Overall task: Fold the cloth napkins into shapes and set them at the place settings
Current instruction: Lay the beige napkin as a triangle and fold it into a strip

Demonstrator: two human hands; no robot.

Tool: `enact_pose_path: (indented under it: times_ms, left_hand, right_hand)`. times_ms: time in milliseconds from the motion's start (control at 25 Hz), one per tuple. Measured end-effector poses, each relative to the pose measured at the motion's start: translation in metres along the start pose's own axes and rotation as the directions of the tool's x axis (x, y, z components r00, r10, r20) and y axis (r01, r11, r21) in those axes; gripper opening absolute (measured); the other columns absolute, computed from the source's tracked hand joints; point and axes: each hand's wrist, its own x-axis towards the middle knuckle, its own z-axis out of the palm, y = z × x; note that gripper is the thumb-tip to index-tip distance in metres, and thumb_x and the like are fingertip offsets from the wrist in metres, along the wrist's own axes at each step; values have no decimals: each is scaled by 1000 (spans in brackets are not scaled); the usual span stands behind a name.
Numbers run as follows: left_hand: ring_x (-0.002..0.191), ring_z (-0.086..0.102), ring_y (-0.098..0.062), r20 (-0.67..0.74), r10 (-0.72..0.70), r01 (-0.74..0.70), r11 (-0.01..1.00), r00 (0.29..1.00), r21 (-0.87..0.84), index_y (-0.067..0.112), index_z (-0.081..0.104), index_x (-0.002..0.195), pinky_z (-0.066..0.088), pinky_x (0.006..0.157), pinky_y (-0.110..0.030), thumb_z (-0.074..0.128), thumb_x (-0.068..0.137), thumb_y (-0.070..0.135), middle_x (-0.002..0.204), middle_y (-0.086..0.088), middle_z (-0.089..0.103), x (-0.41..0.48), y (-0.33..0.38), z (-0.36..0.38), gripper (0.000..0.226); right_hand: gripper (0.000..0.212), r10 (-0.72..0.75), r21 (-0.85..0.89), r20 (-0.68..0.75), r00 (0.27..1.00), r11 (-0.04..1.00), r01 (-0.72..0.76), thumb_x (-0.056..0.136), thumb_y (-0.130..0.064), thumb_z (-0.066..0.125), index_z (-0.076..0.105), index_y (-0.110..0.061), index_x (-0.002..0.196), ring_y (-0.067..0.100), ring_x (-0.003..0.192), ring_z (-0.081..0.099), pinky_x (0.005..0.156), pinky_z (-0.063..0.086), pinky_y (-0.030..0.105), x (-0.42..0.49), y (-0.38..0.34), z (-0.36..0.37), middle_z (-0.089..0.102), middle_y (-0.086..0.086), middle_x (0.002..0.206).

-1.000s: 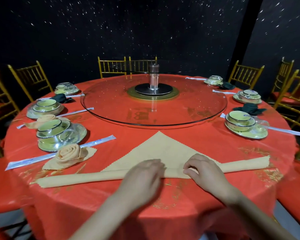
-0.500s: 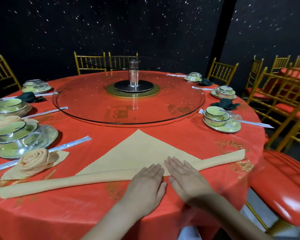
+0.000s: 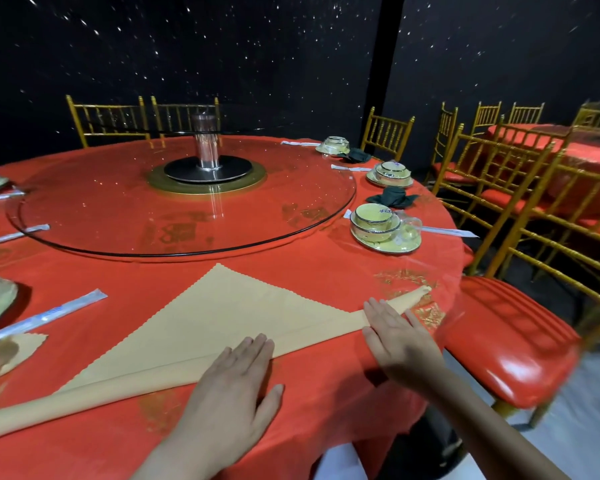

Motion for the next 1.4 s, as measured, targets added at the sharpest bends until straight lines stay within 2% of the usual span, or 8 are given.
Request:
enact_pose_path:
  times_ms: [360,520,600,680,800,1000,1280,1400]
  left_hand:
    - [120,55,-11,161,3,-1,1000,987,-11,15,59,128,27,101,-26,15,96,55,131,0,58,-3,2,-8,68]
    - [135,36,-8,42,20,-19,1000,999,-20,15,41,142,18,115,-25,12,96,53,148,0,34,0,10,-16,66]
    - [144,2,-6,33,28,-24,993,999,-115,16,8,151,-5,115,-20,21,97,48,156,5,1,1,6,-19,64]
    - [144,-8,-6,38,5,2,985,999,-170,17,-1,151,-12,112,-18,23,97,44,158,2,-5,-5,1,-24,66]
    - [145,-2,-10,12,-86,87,994,996,-64,17,14,151,-11,114,-29,9,88,54,158,-1,5,-24,-17,-26,73]
    - [129,45,-13,118,-159,154,987,980,52,18,53,133,23,103,-39,17,97,57,137,5,53,-64,-64,-28,64]
    - [142,21,-14,161,-215,210,976,963,47,22,28,148,3,111,-32,9,95,64,152,9,27,-112,-119,-47,70]
    - [143,-12,-10,110,-256,256,966,960,16,27,1,151,-12,113,-28,-13,78,76,153,15,-7,-127,-136,-51,88]
  right_hand:
    - [68,245,-88,44,969,967,-240,95,-56,5,4,-17,151,9,145,-6,115,-11,44,17,19,-13,-3,-2,159]
    - [81,-97,-86,-219,971,993,80,91,-55,-6,24,-5,147,16,144,16,114,-6,38,7,-49,-11,17,9,156]
    - [76,-268,-58,-210,940,964,261,97,-48,0,54,-6,130,18,130,46,109,12,37,-8,-97,-1,50,9,139]
    - [71,-350,-15,-132,927,936,352,99,-41,4,63,-10,122,13,123,52,104,20,34,-20,-126,12,59,3,130]
    - [65,-390,-17,-40,920,921,389,99,-37,9,66,-12,118,9,120,55,104,18,28,-23,-136,20,63,0,125]
    - [53,-368,-17,37,929,929,369,82,-40,36,69,-12,113,10,113,60,105,13,24,-21,-137,21,66,1,119]
    - [54,-388,-76,-12,921,919,386,82,-38,34,67,-10,116,13,115,58,107,8,18,-18,-129,29,65,4,121]
    - [74,-383,-10,-45,923,924,383,82,-47,15,37,-10,142,11,136,23,107,-10,8,-19,-129,26,35,0,147]
